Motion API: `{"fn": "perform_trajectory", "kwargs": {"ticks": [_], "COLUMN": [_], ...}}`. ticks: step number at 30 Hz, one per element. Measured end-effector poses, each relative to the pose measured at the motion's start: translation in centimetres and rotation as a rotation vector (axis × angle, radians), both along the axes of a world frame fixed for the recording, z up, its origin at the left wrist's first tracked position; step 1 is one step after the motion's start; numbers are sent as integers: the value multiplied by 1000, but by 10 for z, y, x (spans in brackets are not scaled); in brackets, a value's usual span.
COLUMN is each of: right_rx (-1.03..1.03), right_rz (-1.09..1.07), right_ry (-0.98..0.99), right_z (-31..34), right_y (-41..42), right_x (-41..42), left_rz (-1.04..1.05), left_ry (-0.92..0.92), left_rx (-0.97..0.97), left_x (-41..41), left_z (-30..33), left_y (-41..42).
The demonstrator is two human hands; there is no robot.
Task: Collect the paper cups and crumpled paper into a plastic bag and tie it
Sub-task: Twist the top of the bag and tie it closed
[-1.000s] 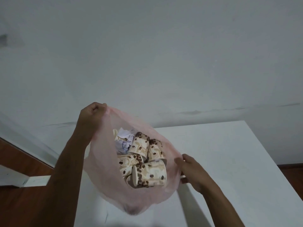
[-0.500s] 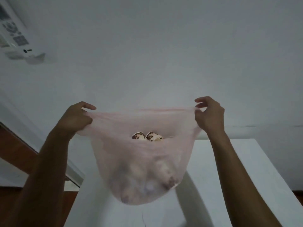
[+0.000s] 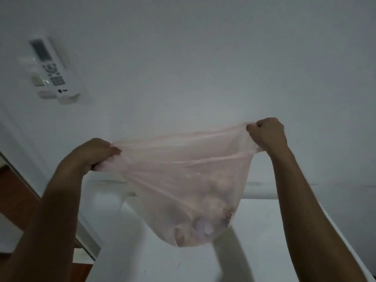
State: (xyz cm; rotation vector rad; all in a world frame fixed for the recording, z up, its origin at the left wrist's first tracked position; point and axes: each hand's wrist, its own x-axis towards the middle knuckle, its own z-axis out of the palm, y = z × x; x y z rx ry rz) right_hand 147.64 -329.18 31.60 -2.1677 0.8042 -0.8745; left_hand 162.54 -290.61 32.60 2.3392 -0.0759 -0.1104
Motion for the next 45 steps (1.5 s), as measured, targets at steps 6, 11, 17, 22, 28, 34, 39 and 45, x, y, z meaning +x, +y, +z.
{"fn": "perform_trajectory", "kwargs": {"ticks": [6,11,17,22,28,34,39,45], "right_rx": [-39,-90,-80,-37,-35,87,12,140], "right_rz": [-28,-69,-85,-79,-119,9,-120,38], "right_ry": [-108,-353,-322,-316,-412,-158,-408,-20], "right_z": [-2,18,17,12,5,-5,9,-12], "right_y": [-2,1,1,4,11,0,0,-8], "right_x": [-2,-5,-5,0,-8,-3,-11,-14], "left_rz": [-23,31,40,19,130,57,108,28], "left_ry": [-242,-249,-338,-317,-407,-258,-376,-192], "left_rx": [63,-79,-42,-27,-20,51,-30,77], "left_x": [1,3,3,4,2,3,0,-1], "left_z": [8,4,1,-2,-4,-11,4,-11], "left_y": [-7,-10,-14,-16,-4,3,8,3]}}
